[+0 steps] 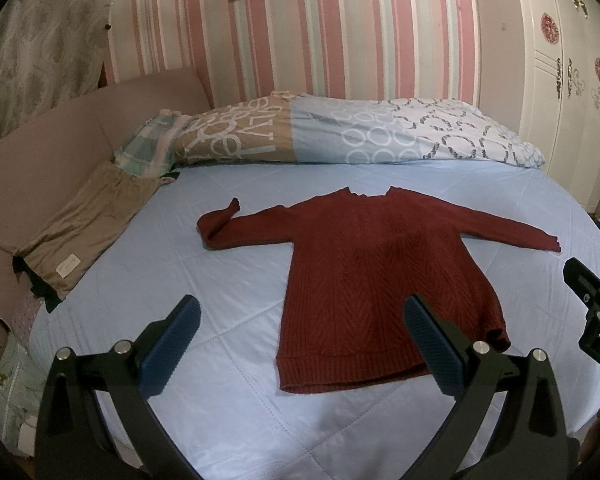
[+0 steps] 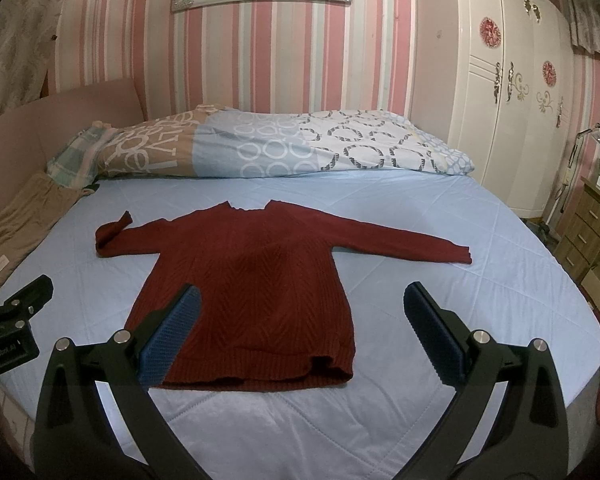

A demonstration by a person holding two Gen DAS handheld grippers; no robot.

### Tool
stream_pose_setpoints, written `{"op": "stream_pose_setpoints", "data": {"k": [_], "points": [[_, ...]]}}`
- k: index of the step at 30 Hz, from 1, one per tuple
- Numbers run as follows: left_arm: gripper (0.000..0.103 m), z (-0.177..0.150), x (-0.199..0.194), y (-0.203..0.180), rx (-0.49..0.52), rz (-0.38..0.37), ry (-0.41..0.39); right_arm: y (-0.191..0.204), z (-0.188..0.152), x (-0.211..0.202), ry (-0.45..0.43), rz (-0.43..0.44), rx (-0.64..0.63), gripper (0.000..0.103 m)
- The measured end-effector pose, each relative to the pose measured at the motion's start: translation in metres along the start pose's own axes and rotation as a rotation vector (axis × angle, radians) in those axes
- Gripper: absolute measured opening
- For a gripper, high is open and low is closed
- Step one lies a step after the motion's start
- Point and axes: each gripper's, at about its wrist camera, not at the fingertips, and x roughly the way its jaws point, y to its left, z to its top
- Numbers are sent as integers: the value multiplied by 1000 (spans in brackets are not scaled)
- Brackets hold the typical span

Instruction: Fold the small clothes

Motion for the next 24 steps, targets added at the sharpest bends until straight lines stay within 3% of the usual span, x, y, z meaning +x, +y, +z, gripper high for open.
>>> {"op": "stream_pose_setpoints", "data": {"k": [24], "points": [[102, 3, 1, -2, 4, 2, -1, -1, 1, 0, -5, -2, -2, 100]]}}
